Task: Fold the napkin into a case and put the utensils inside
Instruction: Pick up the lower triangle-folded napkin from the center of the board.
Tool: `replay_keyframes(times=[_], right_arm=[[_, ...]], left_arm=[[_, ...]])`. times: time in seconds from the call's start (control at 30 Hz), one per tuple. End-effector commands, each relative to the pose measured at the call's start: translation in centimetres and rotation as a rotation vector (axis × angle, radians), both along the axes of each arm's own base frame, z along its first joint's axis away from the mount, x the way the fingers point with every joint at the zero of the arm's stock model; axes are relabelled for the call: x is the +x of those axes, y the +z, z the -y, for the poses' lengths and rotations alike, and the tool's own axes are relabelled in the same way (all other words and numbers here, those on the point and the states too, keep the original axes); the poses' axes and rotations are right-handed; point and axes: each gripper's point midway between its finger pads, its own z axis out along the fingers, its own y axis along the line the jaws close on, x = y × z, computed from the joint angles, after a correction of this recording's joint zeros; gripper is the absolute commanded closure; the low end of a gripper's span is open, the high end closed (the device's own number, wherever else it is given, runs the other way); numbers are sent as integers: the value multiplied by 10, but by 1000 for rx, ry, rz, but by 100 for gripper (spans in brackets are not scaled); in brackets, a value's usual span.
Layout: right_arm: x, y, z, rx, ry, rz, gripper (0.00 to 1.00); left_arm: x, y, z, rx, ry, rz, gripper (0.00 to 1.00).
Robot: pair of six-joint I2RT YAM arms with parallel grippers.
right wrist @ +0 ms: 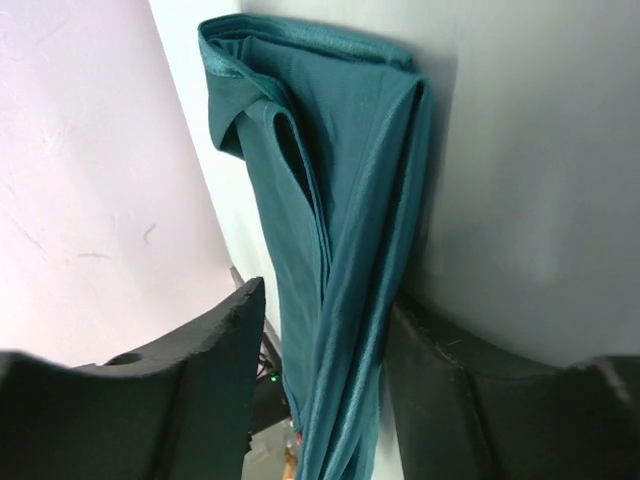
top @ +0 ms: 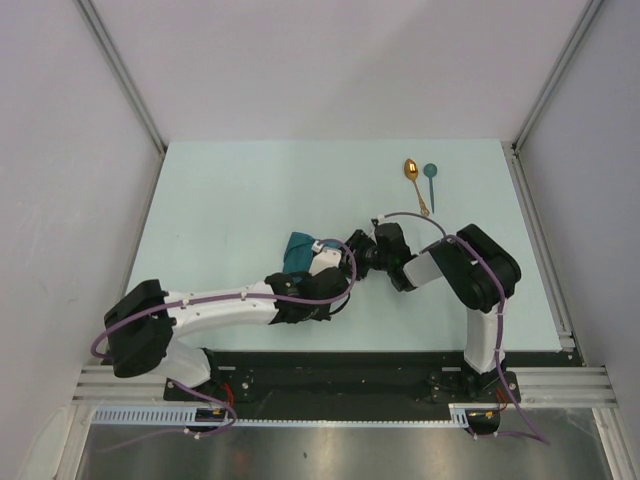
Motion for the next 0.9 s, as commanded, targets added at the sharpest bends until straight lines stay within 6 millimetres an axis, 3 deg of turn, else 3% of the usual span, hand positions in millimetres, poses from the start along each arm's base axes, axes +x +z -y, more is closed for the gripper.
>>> replay_keyframes(times=[0.0, 0.17, 0.3, 0.33, 0.37, 0.4, 0.47, 0.5, 0.57, 0.63, 0.7, 0.73, 0.77, 0.87], right_arm=[[3, -59, 32, -200, -46, -49, 56], [12, -59, 36, -225, -28, -12, 74], [22, -57, 35, -270, 7, 39, 100], [23, -55, 33, -275, 18, 43, 100], [23, -53, 33, -279, 31, 49, 100], [24, -52, 32, -292, 48, 67, 100], [23, -49, 31, -306, 66, 80, 100], [23, -50, 33, -324, 75, 89, 100], [25, -44, 31, -329, 88, 109, 100], [25, -43, 32, -342, 98, 115, 100], [26, -40, 30, -344, 112, 124, 100], [27, -38, 29, -349, 118, 134, 100], [29, -34, 27, -355, 116, 146, 100], [27, -34, 28, -393, 122, 143, 100]], left_arm=[[-1, 4, 5, -53, -3, -3, 100], [-3, 2, 7, -62, -14, -11, 100], [-10, -7, 11, -86, -51, -43, 98], [-12, -9, 12, -95, -59, -46, 93], [-13, -9, 15, -109, -69, -50, 77], [-14, -7, 17, -124, -84, -50, 69], [-14, 9, 25, -192, -111, -37, 55], [-12, 15, 27, -211, -121, -28, 52], [-3, 41, 32, -288, -119, -1, 39], [17, 61, 28, -353, -67, 22, 41], [35, 67, 22, -394, -5, 21, 51], [56, 66, 8, -402, 67, 22, 59], [64, 57, 3, -391, 98, -4, 73], [94, 40, -14, -376, 180, 4, 89]])
